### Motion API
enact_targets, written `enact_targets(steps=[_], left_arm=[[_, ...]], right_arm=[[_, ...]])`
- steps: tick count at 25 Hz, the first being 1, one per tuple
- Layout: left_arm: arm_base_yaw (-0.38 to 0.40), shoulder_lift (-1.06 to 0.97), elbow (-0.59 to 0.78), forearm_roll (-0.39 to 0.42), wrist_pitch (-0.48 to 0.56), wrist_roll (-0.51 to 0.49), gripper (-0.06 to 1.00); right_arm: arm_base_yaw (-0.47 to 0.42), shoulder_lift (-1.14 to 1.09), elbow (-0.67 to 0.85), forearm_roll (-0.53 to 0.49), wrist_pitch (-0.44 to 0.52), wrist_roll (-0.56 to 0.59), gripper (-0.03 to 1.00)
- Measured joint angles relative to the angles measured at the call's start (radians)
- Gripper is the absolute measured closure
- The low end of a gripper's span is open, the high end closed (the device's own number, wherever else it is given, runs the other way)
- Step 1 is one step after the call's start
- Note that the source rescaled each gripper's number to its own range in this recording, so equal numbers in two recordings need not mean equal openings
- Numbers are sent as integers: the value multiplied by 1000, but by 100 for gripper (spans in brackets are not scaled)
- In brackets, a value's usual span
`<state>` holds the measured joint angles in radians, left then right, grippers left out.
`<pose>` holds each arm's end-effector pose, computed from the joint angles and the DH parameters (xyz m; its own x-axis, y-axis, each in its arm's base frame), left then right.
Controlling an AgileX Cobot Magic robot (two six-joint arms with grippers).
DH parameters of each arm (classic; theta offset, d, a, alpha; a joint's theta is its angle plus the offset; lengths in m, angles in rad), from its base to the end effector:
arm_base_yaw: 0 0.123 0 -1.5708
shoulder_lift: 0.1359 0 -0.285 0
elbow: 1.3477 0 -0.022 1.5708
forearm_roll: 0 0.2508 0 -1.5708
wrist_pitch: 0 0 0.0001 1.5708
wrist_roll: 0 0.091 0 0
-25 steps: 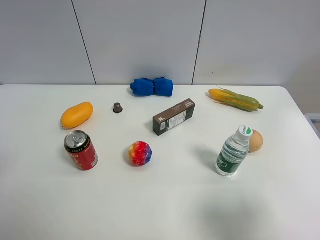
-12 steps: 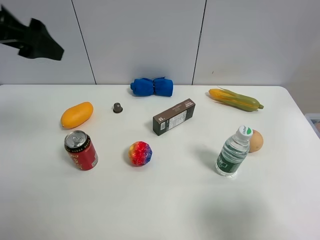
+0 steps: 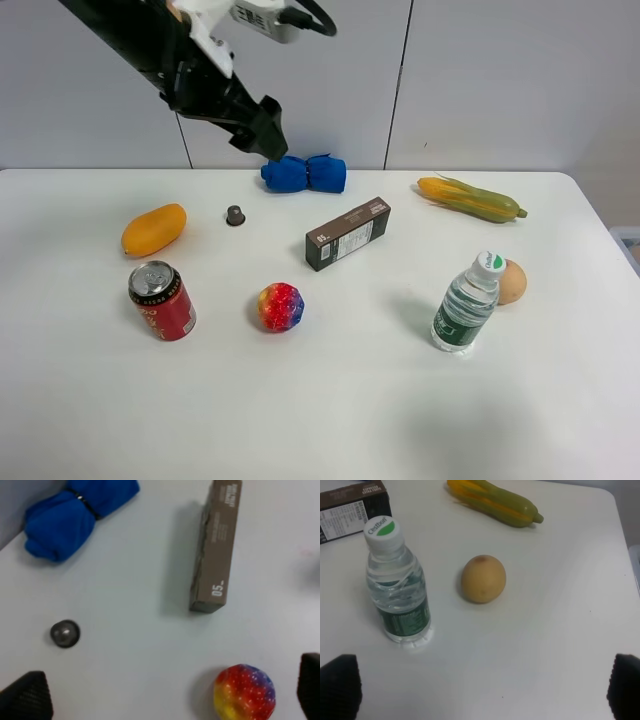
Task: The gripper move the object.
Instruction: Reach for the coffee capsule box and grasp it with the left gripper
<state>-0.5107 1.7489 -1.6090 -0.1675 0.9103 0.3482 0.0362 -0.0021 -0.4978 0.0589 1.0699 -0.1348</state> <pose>0.3358 -0.2019 0.3291 -0.5580 0.5881 -0.5855 0.7071 0.7062 0.0354 -0.0055 0.0045 0.2760 -0.4520 -0.1226 -0.8836 -0.1306 0.9889 -0.0704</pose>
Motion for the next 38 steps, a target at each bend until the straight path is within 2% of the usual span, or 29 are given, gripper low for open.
enact_targets(steps=[9, 17, 30, 38], left_arm=[[-99, 122, -60, 61, -37, 42, -6], [-116, 237, -64, 65, -132, 54, -6], [-161, 479, -284, 63, -150, 63, -6], [-161, 599, -303, 63, -170, 81, -6]], right_arm=[[0, 0, 0, 0, 0, 0, -3], [0, 0, 0, 0, 0, 0, -3], [0, 0, 0, 0, 0, 0, -3], [0, 0, 0, 0, 0, 0, -3]])
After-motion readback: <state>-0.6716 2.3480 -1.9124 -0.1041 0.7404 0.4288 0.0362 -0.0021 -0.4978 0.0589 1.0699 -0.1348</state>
